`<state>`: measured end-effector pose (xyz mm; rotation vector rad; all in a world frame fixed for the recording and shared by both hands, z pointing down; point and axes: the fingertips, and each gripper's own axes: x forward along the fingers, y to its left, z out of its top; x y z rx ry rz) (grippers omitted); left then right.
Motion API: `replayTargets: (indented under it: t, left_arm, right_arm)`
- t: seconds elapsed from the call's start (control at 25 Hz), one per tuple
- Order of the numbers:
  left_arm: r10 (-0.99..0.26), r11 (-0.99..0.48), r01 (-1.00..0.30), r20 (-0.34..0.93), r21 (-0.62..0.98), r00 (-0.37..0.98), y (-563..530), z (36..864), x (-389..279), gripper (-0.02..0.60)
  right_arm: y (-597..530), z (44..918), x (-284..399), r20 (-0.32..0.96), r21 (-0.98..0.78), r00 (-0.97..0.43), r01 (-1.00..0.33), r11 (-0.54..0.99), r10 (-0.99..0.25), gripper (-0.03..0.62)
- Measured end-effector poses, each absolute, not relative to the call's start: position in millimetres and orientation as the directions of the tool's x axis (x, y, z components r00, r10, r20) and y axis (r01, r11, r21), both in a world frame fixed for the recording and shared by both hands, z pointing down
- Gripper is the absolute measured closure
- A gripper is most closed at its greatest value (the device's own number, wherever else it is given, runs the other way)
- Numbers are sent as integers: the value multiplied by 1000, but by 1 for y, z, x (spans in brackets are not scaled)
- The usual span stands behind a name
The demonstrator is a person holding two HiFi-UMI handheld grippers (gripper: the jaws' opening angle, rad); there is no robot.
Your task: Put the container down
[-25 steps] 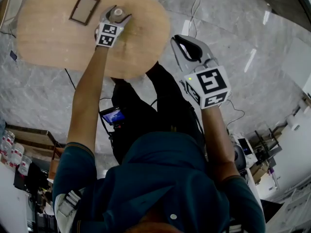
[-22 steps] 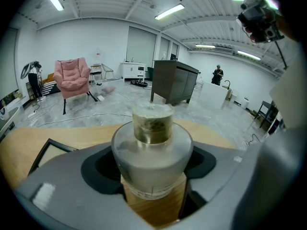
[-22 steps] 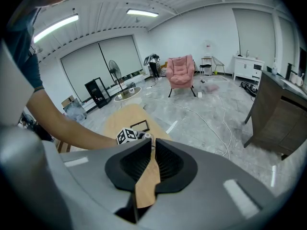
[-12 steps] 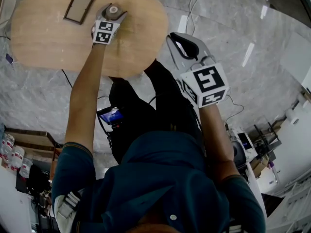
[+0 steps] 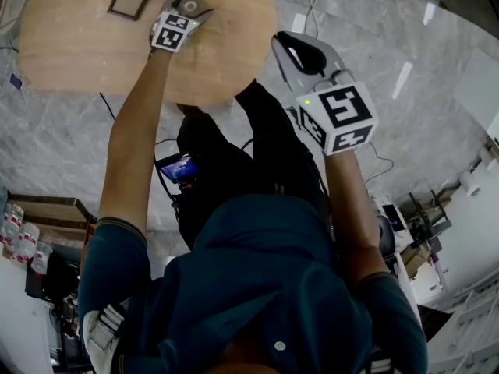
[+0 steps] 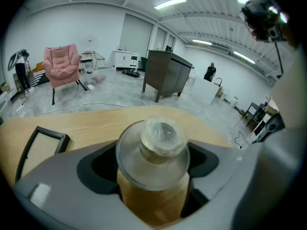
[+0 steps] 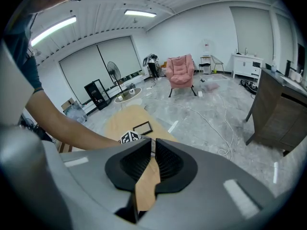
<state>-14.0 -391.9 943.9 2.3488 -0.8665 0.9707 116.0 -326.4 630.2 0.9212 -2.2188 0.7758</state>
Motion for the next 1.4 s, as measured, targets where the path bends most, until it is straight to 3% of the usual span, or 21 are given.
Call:
replayTargets:
  t: [0.2,0.4,1.04,1.4]
  left_arm:
    - [-372,-724,-674,740,146,560,-384,923,-27,198]
    - [-453,-701,-706,707,94,544,-380,844,-66,213]
    - [-780,-525,-845,454,-99,431,-335,525,-239,469]
    - [-865,-431,-897,327,-99,380,-285,368,-317,532]
  right_arm:
    - [-324,616,102,693,-264,-586,-748,609,-419,580]
    - [-314,565,76,655,-256,-609,-736,627,-447,580]
    - [-274,406,2,500,-180,-665,-707,684,-556,582]
    - [-266,321,-29,385,-125,-670,-719,683,-635,582]
